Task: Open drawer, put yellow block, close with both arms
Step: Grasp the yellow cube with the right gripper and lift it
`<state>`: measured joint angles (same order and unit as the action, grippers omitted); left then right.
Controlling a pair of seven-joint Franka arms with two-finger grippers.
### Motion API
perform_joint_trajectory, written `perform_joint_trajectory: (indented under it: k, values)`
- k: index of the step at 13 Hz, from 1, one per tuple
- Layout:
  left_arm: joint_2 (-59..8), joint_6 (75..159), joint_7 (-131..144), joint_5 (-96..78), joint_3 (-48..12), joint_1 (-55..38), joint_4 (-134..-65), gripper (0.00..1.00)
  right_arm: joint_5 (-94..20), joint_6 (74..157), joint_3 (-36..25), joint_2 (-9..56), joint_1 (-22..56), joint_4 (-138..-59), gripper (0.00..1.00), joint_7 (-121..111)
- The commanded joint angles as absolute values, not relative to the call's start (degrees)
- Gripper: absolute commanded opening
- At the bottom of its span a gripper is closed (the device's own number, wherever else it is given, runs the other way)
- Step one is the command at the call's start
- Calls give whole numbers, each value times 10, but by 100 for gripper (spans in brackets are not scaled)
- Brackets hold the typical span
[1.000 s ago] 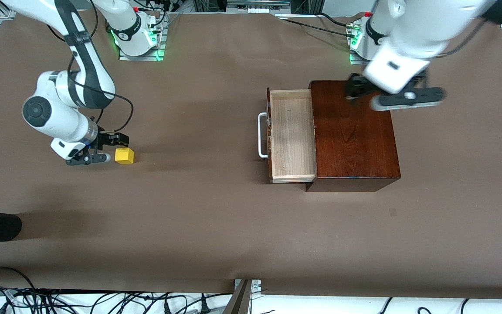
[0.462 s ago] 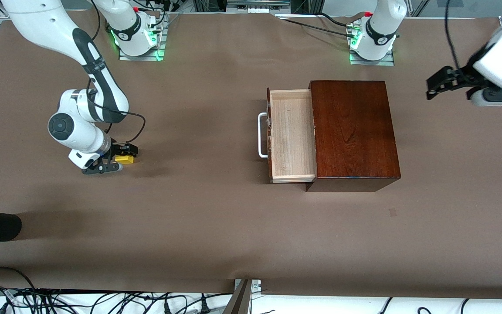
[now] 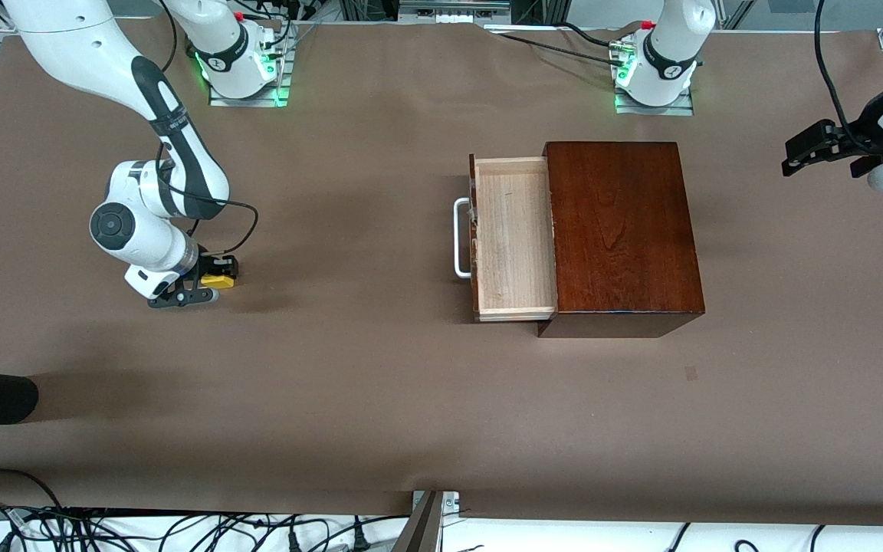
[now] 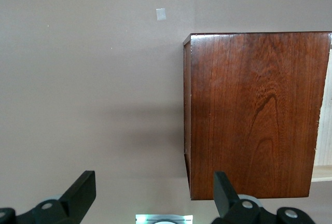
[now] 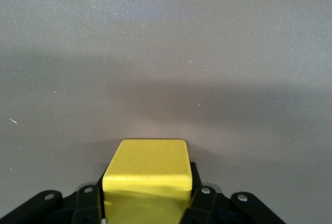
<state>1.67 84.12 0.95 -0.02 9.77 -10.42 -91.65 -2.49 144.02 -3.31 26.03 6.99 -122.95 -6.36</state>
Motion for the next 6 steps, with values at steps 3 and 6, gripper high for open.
perform_joint_trajectory:
  k: [3, 6]
  values:
    - [53, 859, -2, -12, 98, -102, -944, 100, -27, 1413, -30, 235, 69, -1221, 8, -68]
    - [51, 868, 2, -11, 96, -102, -937, 100, -28, 1301, -20, 187, 69, -1181, 8, -48]
